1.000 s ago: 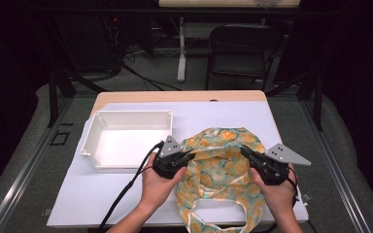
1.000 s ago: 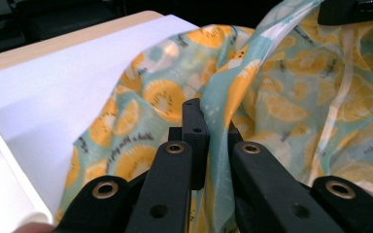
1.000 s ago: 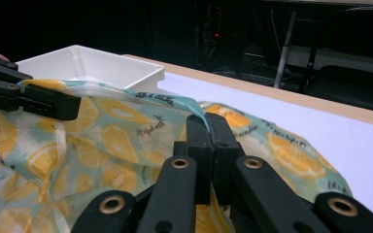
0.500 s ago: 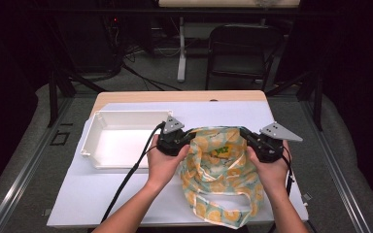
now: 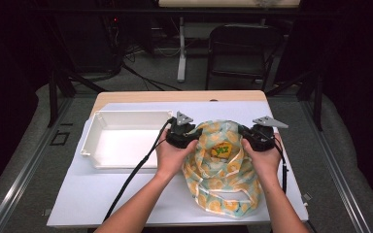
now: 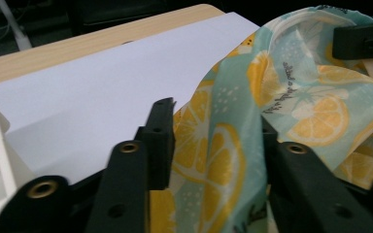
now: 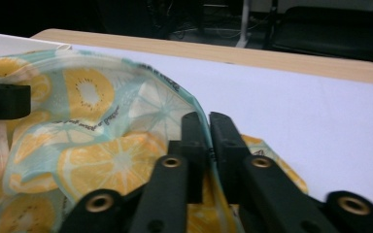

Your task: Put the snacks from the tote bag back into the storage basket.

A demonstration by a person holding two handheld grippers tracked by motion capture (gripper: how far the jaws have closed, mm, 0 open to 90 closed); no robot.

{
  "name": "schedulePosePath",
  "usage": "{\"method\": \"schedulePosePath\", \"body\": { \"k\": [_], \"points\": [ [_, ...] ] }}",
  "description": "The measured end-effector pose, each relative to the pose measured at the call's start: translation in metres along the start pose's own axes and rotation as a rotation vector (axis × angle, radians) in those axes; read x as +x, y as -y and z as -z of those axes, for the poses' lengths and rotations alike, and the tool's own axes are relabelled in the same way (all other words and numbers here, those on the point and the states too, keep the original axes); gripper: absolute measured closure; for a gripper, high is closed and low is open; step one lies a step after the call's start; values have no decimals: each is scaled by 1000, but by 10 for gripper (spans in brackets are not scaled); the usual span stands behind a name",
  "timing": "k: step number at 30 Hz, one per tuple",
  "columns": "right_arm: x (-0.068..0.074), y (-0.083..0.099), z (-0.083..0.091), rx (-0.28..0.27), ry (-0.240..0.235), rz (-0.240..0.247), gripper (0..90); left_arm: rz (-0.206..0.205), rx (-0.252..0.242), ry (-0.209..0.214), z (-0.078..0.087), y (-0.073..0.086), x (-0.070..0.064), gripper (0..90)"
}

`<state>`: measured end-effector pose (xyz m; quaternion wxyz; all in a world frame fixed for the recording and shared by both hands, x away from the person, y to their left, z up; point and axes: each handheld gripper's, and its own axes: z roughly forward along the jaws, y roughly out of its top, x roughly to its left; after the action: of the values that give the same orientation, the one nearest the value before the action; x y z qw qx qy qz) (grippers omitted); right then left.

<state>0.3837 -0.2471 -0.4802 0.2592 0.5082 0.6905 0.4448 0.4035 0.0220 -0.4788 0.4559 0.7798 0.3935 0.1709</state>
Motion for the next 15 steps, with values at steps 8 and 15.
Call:
{"method": "schedulePosePath", "body": {
  "k": [8, 15],
  "points": [
    [1, 5, 2, 8, -9, 8, 817, -72, -109, 127, 33, 0, -29, 499],
    [6, 6, -2, 12, -16, 2, 833, -122, -2, 142, 6, 16, -40, 419]
  ]
}}
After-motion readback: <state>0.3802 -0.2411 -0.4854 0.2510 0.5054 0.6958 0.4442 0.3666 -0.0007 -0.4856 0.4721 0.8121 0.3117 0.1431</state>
